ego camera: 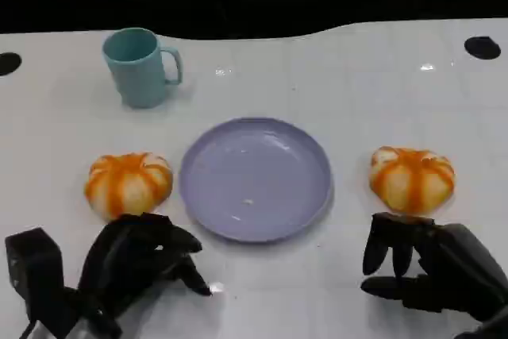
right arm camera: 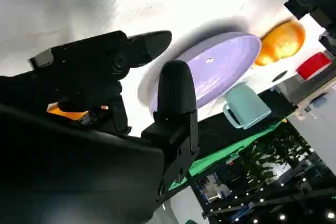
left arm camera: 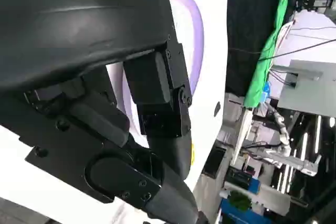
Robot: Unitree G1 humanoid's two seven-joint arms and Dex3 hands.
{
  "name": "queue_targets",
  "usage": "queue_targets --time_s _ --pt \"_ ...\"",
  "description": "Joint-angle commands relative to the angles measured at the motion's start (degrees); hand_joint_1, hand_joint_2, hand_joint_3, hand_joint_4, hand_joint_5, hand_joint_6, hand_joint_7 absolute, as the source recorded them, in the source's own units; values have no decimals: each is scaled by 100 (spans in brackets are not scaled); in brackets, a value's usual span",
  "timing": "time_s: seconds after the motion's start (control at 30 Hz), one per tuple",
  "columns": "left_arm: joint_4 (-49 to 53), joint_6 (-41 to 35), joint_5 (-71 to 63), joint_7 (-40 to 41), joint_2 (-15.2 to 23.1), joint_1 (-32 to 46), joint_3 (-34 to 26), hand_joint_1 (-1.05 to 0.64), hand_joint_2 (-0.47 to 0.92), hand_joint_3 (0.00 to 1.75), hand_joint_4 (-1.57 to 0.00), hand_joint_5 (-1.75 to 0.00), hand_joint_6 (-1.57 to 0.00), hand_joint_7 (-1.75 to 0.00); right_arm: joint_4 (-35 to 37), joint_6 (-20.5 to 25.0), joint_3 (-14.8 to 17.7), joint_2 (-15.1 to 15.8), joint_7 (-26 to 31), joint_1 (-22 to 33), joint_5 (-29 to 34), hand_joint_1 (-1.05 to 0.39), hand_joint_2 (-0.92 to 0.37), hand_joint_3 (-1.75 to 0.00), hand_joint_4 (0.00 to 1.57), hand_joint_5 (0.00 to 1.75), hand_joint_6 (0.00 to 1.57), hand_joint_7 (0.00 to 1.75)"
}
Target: Grasp the bread from the table and place it into the plate.
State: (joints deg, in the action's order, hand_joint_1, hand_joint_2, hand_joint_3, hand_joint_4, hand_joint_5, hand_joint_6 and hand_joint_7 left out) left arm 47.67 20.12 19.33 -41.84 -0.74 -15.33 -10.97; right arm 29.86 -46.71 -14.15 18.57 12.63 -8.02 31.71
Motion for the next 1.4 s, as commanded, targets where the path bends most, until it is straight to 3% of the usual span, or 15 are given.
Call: queue_targets --time_s 0.03,1.13,1.23,1.37,1.4 --pt "8 10 -25 51 98 -43 -21 -105 73 0 -157 -58 -157 -19 7 -8 22 60 14 -5 -38 -24 -83 -7 68 175 49 168" --pt "67 14 -15 14 102 -76 -37 -105 73 0 -157 -58 -157 -18 -48 -8 51 52 86 3 -12 -27 -83 -8 64 175 47 165" --pt "54 27 -26 14 109 -64 -31 -105 74 0 -157 -57 -157 -18 -171 -12 93 73 149 23 15 -32 -83 -5 57 171 42 155" --pt "49 20 -34 27 115 -61 -28 -105 74 0 -157 -57 -157 -18 -335 -35 155 116 175 49 -23 -39 -89 -1 53 137 48 100" --pt "47 19 -36 33 115 -60 -27 -105 74 0 -157 -57 -157 -18 -355 -34 160 120 175 53 -28 -39 -89 -1 53 133 49 94"
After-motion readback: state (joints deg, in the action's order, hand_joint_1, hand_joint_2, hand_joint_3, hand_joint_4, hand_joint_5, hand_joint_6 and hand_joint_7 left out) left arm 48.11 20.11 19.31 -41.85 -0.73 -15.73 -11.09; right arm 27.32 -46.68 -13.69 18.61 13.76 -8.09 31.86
